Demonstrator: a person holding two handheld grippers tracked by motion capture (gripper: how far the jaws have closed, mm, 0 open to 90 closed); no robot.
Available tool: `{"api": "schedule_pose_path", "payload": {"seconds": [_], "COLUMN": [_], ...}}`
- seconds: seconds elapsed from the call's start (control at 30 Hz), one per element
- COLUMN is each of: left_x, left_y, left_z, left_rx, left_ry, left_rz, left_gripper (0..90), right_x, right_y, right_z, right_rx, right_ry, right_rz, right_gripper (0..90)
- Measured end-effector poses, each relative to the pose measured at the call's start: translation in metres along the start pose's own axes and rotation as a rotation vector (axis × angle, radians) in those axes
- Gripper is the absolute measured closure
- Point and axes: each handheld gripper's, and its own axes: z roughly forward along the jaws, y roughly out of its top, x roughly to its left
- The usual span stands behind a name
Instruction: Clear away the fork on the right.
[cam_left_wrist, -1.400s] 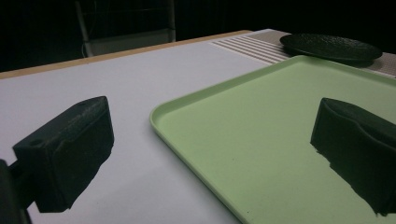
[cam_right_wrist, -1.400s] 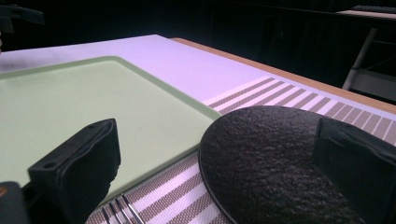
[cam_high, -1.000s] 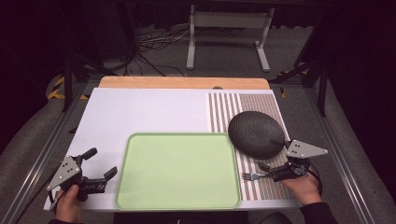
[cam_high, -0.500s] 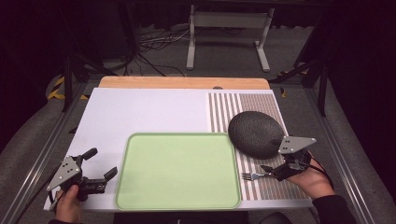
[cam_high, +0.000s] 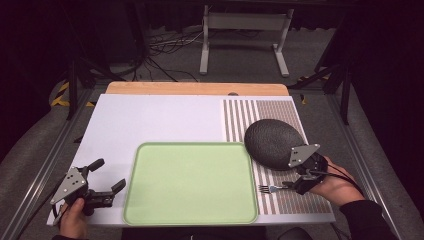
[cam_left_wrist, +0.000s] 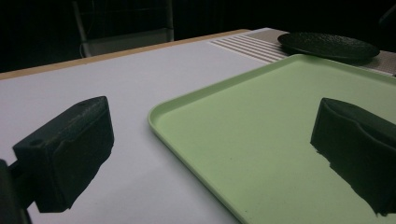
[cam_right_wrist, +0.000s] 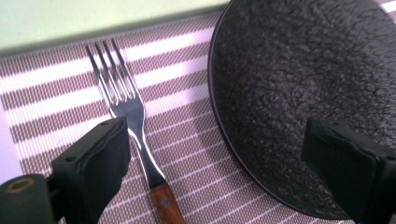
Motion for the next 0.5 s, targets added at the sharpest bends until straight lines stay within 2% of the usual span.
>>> {"api": "schedule_pose_path", "payload": {"seconds": [0.13, 0.33, 0.5], "left_x": [0.0, 0.0, 0.0], "left_y": [0.0, 0.0, 0.0], "left_z": [0.0, 0.0, 0.0], "left_rx": [0.001, 0.005, 0.011], "left_ry": [-0.003, -0.001, 0.0], "left_rz": [0.001, 0.006, 0.007], "left_gripper": [0.1, 0.1, 0.1], "right_x": [0.0, 0.0, 0.001], "right_y": [0.003, 0.004, 0.005], "right_z": [0.003, 0.01, 0.014], "right_rx": [0.055, 0.139, 0.187], "right_ry": [0.035, 0.078, 0.101], "right_rz": [-0.029, -0.038, -0.062], "right_gripper": [8.6, 8.7, 8.7]}}
